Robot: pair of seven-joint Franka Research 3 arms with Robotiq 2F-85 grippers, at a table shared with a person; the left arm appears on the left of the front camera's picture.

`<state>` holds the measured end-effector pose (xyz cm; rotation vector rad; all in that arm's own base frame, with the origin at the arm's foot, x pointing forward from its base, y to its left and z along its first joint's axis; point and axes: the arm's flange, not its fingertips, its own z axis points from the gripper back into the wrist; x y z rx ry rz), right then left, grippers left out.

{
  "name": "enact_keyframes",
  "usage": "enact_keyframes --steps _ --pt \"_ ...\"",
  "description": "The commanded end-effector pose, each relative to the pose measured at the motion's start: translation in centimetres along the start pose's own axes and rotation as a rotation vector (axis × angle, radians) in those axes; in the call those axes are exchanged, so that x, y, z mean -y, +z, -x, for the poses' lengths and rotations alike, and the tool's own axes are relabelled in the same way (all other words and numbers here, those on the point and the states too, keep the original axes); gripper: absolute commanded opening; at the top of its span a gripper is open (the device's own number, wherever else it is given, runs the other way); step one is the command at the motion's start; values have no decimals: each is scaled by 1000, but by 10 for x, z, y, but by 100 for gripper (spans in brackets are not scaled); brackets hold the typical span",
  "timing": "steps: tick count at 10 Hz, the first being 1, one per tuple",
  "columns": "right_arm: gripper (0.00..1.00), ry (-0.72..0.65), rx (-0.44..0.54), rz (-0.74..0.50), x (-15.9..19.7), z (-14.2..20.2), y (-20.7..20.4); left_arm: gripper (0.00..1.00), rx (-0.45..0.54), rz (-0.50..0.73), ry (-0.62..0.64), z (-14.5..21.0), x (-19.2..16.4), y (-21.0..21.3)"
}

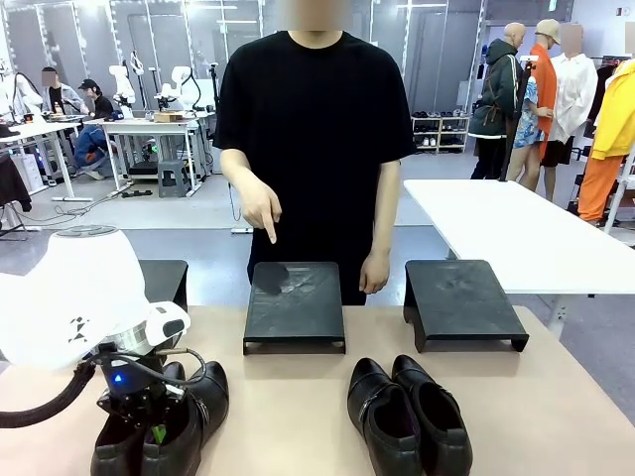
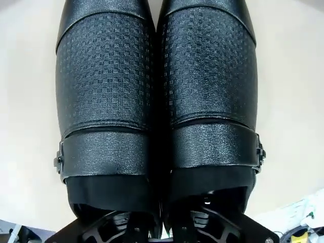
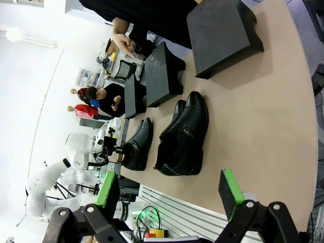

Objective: Place the shoes on the stand as instructed by the person.
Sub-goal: Pick up one pair of Shoes and place it on the Shoes Stand indicated by the person.

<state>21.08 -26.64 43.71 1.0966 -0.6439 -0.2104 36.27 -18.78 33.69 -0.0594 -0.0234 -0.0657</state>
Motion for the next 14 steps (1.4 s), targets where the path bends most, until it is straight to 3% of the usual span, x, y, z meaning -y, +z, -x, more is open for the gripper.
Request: enact_keyframes --steps 1,4,7,9,10,11,14 --pt "100 23 11 -15 -1 -1 2 0 20 -46 5 67 -28 -21" --pt "100 23 11 -15 -1 -1 2 0 81 -97 -12 52 -13 40" --pt "100 23 11 -15 -1 -1 2 0 161 -49 -23 42 2 94" --pt "100 23 11 -15 -1 -1 2 0 162 -21 -16 39 3 108" --pt "100 23 11 -15 -1 -1 2 0 215 10 -52 39 2 112" --pt "100 23 11 -15 -1 -1 2 0 162 -46 -36 35 4 105" --pt "100 23 11 -15 -1 -1 2 0 162 -46 -36 35 4 105"
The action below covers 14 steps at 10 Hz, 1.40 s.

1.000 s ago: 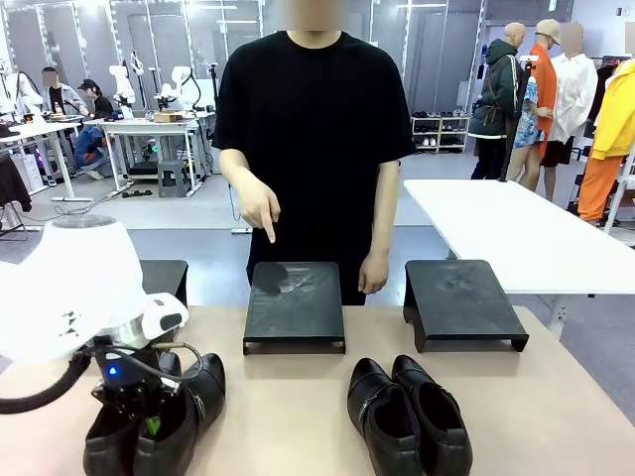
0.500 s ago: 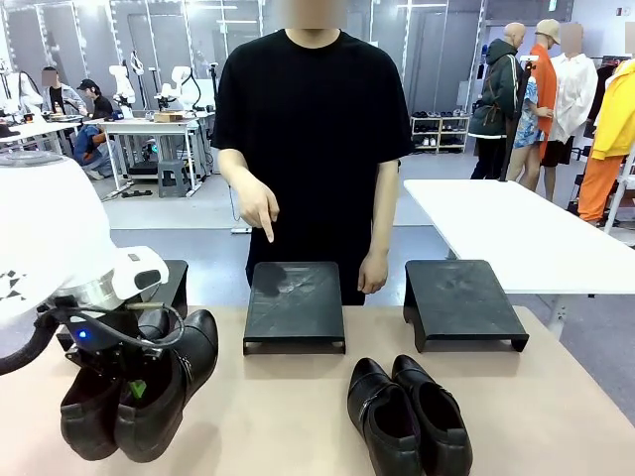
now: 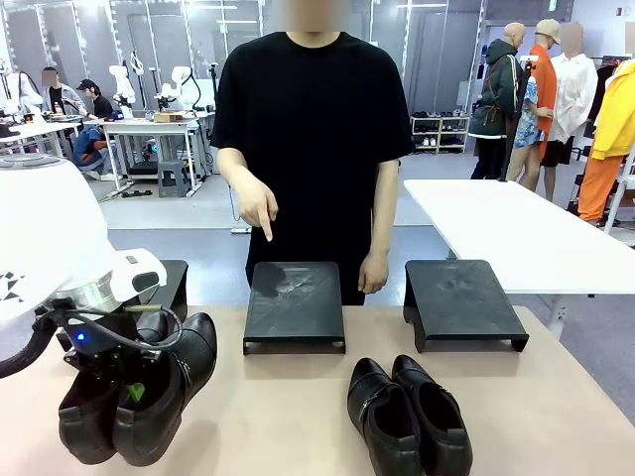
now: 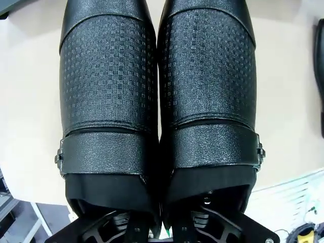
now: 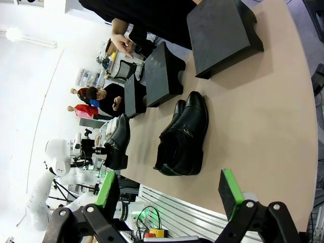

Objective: Place the shoes on the stand as instructed by the person.
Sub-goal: Pick up one pair of Shoes and place it on the Shoes Stand indicated by the person.

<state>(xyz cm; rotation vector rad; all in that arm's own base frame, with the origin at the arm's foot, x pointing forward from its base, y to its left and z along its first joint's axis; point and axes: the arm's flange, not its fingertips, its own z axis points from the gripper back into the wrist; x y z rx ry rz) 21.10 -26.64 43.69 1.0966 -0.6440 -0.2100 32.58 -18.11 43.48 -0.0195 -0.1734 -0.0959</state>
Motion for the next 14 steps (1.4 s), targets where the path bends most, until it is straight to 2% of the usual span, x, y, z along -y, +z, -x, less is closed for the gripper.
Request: enact_keyframes --steps 1,2,3,4,5,7,11,12,14 --pt "100 22 12 -15 -1 -1 2 0 14 -2 -1 -1 2 6" --pt "100 22 12 -15 -1 -1 2 0 14 -2 -1 -1 2 6" --pt "100 22 12 -15 -1 -1 2 9 -1 0 0 0 0 0" --pt "100 22 12 -15 -1 -1 2 9 21 34 67 5 2 8" --pt "100 22 12 -15 -1 -1 2 9 56 91 52 -3 12 16" --pt "100 22 12 -15 -1 -1 2 9 104 84 -14 -30 36 27" --pt "100 22 12 -15 -1 -1 2 9 196 44 2 -102 96 42" --pt "100 22 12 -15 -1 -1 2 9 237 -14 -10 -121 114 43" --pt "100 22 12 -15 -1 -1 2 9 277 -47 -12 -161 144 39"
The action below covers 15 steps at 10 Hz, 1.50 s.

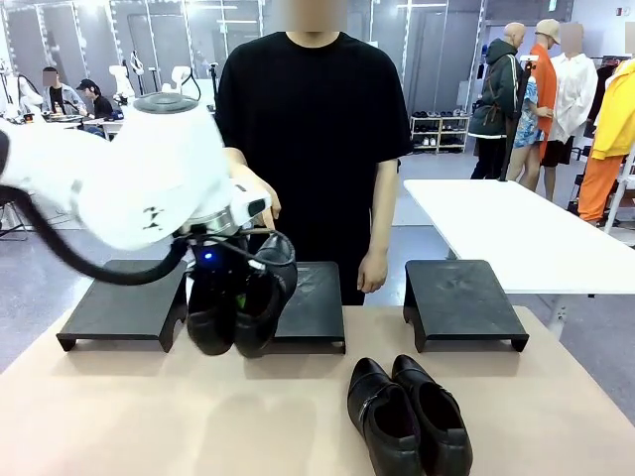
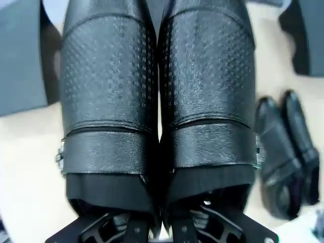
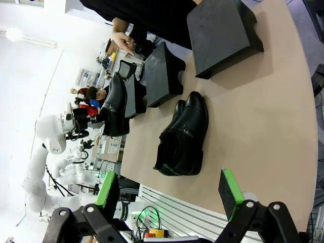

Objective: Place the shoes on the stand as instructed by the person.
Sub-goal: Pick up one pair of Shoes and place it on the Shoes Stand indicated by the person.

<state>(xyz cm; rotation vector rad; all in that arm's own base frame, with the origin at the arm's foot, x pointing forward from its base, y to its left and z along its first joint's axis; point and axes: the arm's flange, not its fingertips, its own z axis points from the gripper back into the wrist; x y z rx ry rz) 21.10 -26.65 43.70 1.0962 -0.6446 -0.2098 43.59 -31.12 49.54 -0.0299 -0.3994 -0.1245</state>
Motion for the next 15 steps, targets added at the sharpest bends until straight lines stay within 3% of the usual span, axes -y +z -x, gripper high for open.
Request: enact_keyframes --steps 1,5,7,15 --pt "100 22 11 -15 -1 -1 2 9 63 -54 23 -47 33 -11" --pt "100 22 11 -15 -1 -1 2 9 61 -9 55 -89 59 -42" --pt "100 22 11 -15 -1 -1 2 9 121 -31 51 -104 64 -59" --pt "100 22 11 -15 -1 -1 2 9 154 -2 78 -124 61 -121"
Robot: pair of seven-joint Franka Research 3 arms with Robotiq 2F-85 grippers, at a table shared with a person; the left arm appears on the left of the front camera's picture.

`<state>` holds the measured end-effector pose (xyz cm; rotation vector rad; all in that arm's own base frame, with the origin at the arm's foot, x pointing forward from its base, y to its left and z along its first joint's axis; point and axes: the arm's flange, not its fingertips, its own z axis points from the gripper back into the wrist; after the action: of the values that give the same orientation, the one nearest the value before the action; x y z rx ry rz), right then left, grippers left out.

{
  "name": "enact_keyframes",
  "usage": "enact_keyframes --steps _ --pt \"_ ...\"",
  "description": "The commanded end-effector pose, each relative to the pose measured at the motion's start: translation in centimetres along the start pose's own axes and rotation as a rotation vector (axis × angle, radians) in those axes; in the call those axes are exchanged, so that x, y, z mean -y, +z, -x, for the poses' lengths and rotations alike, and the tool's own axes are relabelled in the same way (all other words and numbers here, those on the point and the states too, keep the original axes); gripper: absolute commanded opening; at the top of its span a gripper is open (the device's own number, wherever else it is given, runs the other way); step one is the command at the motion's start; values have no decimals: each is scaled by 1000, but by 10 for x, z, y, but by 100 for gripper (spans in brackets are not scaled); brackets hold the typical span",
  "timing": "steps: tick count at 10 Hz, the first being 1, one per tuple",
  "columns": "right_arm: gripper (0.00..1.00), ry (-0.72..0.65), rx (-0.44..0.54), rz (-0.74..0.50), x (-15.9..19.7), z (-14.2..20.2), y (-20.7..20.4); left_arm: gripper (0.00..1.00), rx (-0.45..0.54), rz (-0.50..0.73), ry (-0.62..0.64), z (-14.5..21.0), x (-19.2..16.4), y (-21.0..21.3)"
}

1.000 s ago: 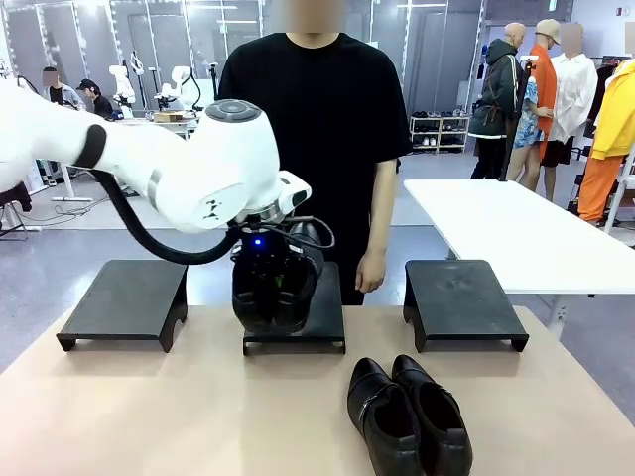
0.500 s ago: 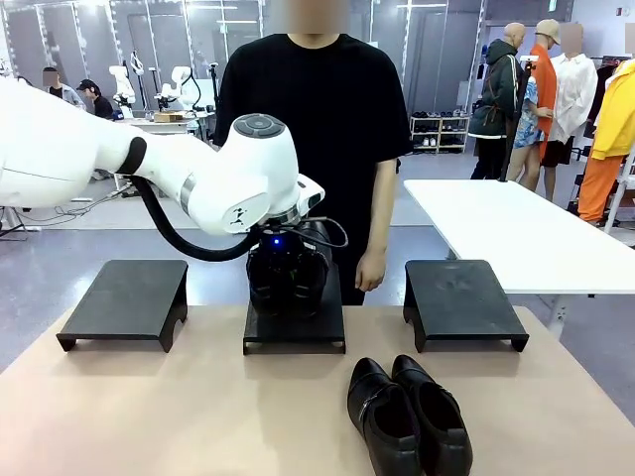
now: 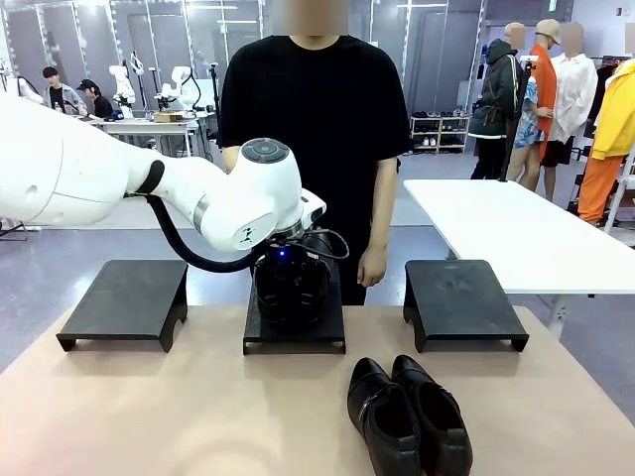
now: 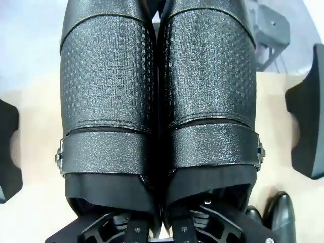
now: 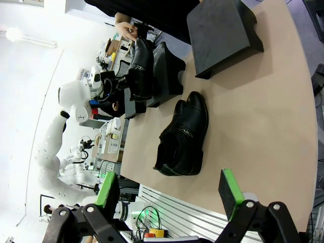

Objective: Place the shoes on the stand as instructed by the person.
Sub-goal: Pick up one pair of Shoes and place it on the Shoes Stand indicated by the person.

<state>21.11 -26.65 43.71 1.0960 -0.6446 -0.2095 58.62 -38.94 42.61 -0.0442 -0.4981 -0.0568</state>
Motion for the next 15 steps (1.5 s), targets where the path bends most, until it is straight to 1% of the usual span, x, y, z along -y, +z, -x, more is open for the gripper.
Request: enact_keyframes --steps 1,3,6,7,11,12,15 --pt "100 21 11 -15 -1 -1 2 9 51 1 15 -4 3 -1" --pt "100 21 11 -15 -1 -1 2 9 27 11 23 -1 3 -7" --pt "100 21 11 -15 -1 -1 2 9 33 -5 11 0 3 -13" --pt "100 21 11 -15 -1 -1 2 20 31 -8 13 0 2 -15" --pt "100 21 11 -15 -1 -1 2 93 24 6 11 0 4 -8" --pt "100 21 11 -15 -1 -1 2 100 15 5 17 1 3 -6" --pt "100 21 11 -15 -1 -1 2 99 -2 8 24 3 4 4"
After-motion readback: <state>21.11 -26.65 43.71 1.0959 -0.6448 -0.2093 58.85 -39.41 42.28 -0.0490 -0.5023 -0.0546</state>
